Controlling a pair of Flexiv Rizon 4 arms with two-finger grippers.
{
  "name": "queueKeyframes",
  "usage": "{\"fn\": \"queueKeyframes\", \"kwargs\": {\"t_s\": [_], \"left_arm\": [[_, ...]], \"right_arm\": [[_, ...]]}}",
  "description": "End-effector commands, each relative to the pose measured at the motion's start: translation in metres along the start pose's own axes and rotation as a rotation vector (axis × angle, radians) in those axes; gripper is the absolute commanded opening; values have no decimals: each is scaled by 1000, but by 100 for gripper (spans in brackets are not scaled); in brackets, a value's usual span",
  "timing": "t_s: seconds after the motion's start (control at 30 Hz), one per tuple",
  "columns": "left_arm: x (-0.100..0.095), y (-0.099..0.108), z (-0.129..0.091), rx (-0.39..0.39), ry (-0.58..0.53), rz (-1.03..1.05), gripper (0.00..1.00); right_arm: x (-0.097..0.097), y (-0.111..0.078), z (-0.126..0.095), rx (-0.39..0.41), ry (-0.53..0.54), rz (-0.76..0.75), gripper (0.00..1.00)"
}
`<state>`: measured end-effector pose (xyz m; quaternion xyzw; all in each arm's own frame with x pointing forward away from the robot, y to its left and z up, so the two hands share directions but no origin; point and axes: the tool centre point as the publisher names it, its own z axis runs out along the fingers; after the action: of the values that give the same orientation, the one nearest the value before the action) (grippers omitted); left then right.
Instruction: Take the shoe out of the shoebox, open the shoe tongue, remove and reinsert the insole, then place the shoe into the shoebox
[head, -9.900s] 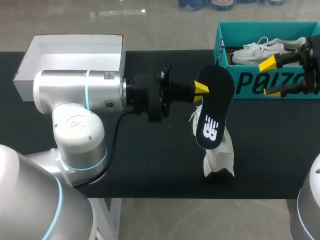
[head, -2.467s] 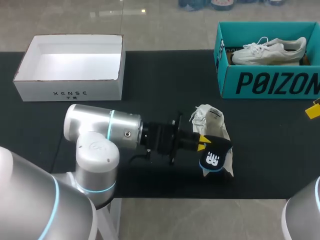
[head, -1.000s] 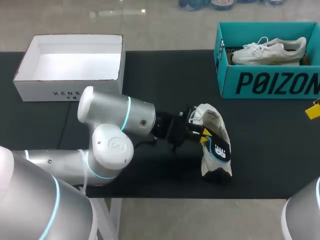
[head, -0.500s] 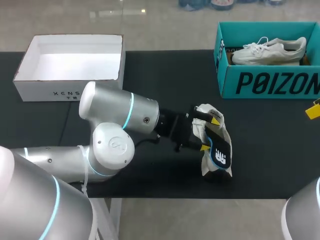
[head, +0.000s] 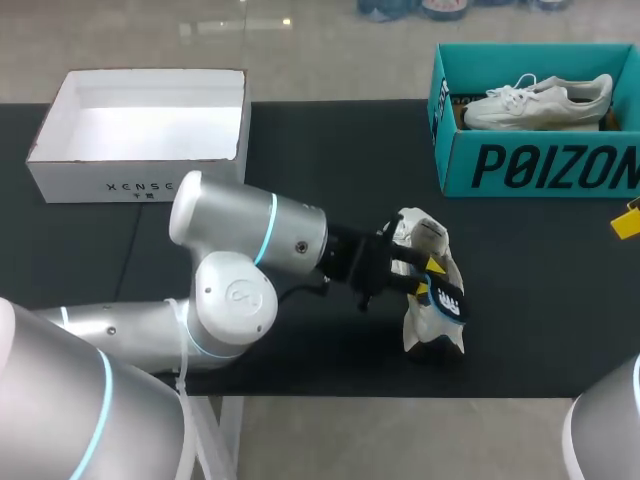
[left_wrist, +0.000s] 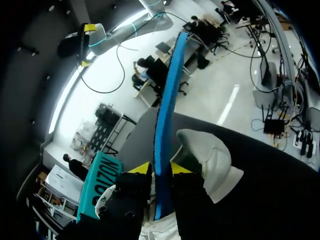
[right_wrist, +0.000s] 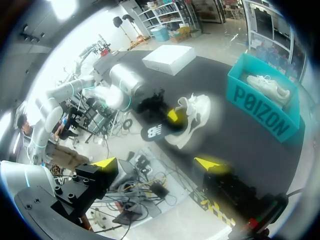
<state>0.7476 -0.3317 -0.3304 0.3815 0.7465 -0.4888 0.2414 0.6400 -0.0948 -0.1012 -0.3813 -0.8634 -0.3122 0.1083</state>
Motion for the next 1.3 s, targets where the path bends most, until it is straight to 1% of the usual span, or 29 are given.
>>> {"fn": "queueKeyframes", "kwargs": {"t_s": [0.03,0.27,0.6,0.77,0.87,0.9,0.93,0.97,1.0,1.03,1.1,1.13,1.17,1.2,1.23,1.27,1.3], "left_arm": [[1,-2,0,-5,4,-2,0],[5,2,4,-3,8,-5,0],[5,29,2,-44,17,24,0],[0,39,11,-48,45,61,0],[-1,39,16,-39,53,64,0],[-1,37,17,-37,54,65,3],[-2,35,17,-34,52,63,24],[-2,32,17,-29,48,60,40],[-1,32,16,-27,47,60,49],[0,30,16,-25,46,59,53],[1,26,14,-19,43,55,48],[2,24,13,-17,43,54,42],[2,22,12,-15,42,53,44],[2,19,10,-12,40,49,49],[3,17,9,-11,37,46,62],[3,16,8,-11,36,45,72],[4,15,8,-11,33,44,76]], "right_arm": [[-2,3,-1,7,3,2,100],[-2,3,-1,7,3,2,100],[-2,3,-1,7,3,2,100],[-2,3,-1,7,3,2,100],[-2,3,-1,7,3,2,100],[-2,3,-1,7,3,2,100],[-2,3,-1,7,3,2,100],[-2,3,-1,7,3,2,100],[-2,3,-1,7,3,2,100],[-2,3,-1,7,3,2,100],[-2,3,-1,7,3,2,100],[-2,3,-1,7,3,2,100],[-2,3,-1,7,3,2,100],[-2,3,-1,7,3,2,100],[-2,3,-1,7,3,2,100],[-2,3,-1,7,3,2,100],[-2,3,-1,7,3,2,100]]}}
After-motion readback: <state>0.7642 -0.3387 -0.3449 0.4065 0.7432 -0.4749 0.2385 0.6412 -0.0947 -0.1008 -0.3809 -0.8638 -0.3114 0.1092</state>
